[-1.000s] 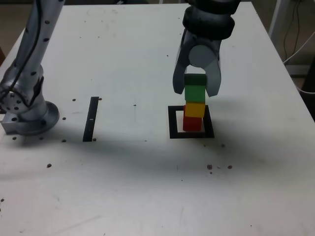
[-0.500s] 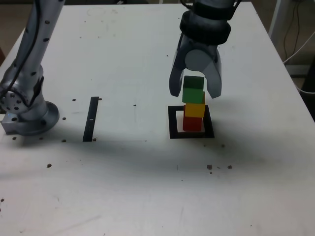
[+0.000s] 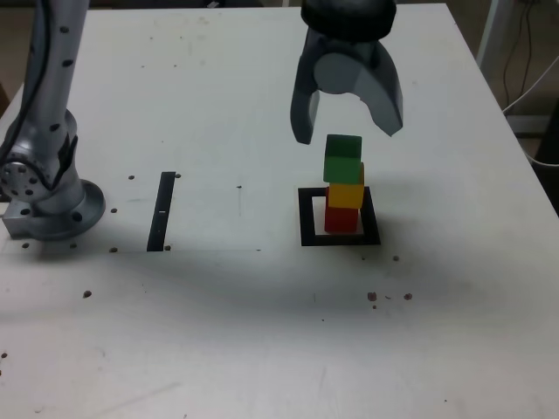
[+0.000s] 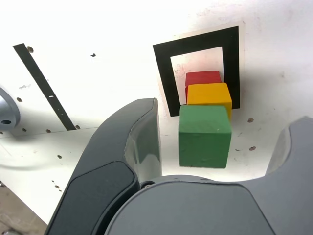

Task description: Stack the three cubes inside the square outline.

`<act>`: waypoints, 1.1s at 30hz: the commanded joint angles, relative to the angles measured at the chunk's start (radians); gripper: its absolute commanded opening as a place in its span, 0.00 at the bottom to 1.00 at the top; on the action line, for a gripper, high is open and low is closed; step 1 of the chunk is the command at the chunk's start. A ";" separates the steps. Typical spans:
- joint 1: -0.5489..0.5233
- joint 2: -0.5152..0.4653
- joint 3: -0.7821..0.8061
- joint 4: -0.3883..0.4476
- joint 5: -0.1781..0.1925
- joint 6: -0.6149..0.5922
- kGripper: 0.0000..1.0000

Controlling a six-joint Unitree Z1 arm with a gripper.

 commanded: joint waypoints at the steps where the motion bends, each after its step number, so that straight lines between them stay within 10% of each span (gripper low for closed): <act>1: -0.002 -0.035 0.020 0.007 0.004 0.000 0.99; 15: 0.009 -0.237 0.291 -0.036 0.032 -0.029 0.99; 33: 0.036 -0.442 0.862 -0.330 0.005 -0.062 0.99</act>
